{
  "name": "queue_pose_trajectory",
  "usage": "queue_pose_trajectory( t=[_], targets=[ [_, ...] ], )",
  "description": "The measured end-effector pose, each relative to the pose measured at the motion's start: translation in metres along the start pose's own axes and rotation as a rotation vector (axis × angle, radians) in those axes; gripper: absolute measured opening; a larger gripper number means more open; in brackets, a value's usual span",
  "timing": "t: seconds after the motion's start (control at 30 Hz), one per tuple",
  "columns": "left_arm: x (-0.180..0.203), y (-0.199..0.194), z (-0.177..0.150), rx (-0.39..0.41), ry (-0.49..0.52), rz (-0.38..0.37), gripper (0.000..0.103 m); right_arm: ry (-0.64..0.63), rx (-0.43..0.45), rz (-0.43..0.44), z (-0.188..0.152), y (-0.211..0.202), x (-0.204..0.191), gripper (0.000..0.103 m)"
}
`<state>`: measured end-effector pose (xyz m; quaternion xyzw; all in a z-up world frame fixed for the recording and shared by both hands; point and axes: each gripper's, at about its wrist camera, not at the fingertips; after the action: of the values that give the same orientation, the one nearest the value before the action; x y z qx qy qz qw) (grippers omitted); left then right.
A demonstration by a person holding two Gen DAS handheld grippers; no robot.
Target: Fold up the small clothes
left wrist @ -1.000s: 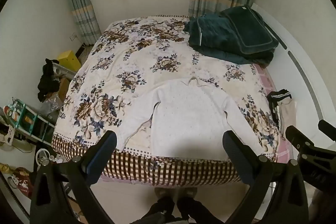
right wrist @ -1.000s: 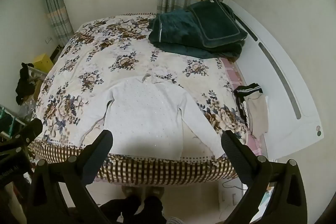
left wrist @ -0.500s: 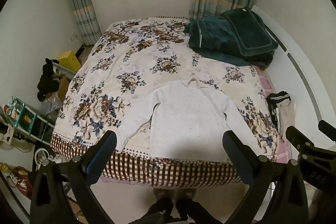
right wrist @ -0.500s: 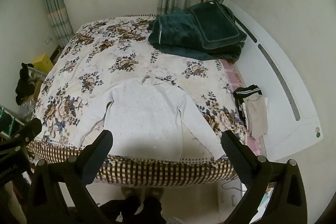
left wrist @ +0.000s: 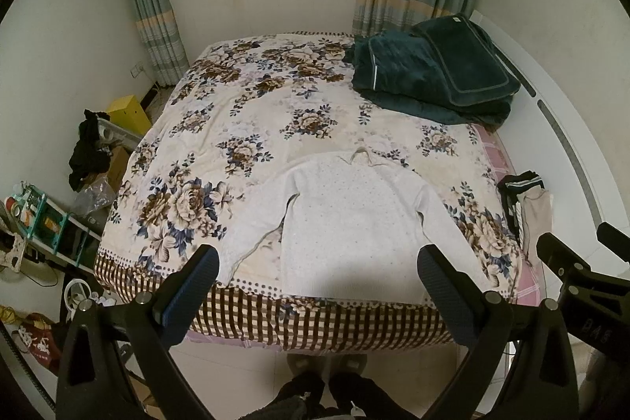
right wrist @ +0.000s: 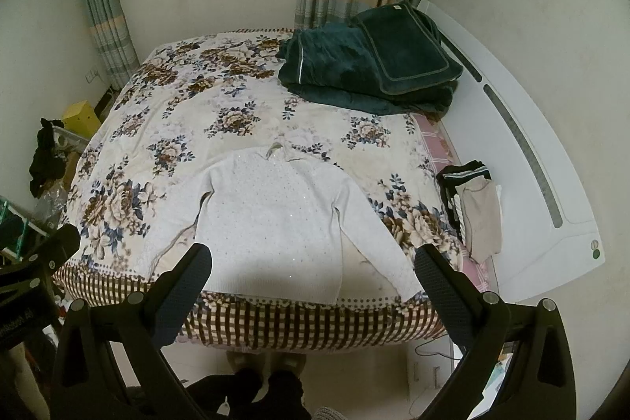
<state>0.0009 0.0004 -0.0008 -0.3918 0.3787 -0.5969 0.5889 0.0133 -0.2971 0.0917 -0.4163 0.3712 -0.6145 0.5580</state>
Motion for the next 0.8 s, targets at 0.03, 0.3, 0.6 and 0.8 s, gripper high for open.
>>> queue_pose_trajectory(
  t=[0.03, 0.3, 0.6, 0.8],
  targets=[
    [0.0, 0.0, 0.0, 0.001, 0.0, -0.001, 0.103, 0.0, 0.0, 0.0, 0.0, 0.0, 0.0, 0.103],
    [0.007, -0.005, 0.008, 0.004, -0.001, 0.002, 0.103, -0.001, 0.005, 0.002, 0.0, -0.002, 0.001, 0.103],
    [0.005, -0.006, 0.009, 0.006, -0.002, -0.001, 0.103, -0.001, 0.007, 0.002, 0.001, -0.004, 0.002, 0.103],
    [0.005, -0.006, 0.009, 0.007, -0.003, -0.003, 0.103, 0.0, 0.01, 0.002, 0.004, -0.011, -0.003, 0.103]
  ],
)
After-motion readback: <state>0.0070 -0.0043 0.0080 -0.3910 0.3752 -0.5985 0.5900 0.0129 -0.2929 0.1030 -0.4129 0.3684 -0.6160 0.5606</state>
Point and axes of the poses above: each gripper's, at about its wrist camera, not at the fingertips, and y roughly the way its jaws point, x to its right, z to its top, and after that the axes turned 9 degrees about -x, right-handed
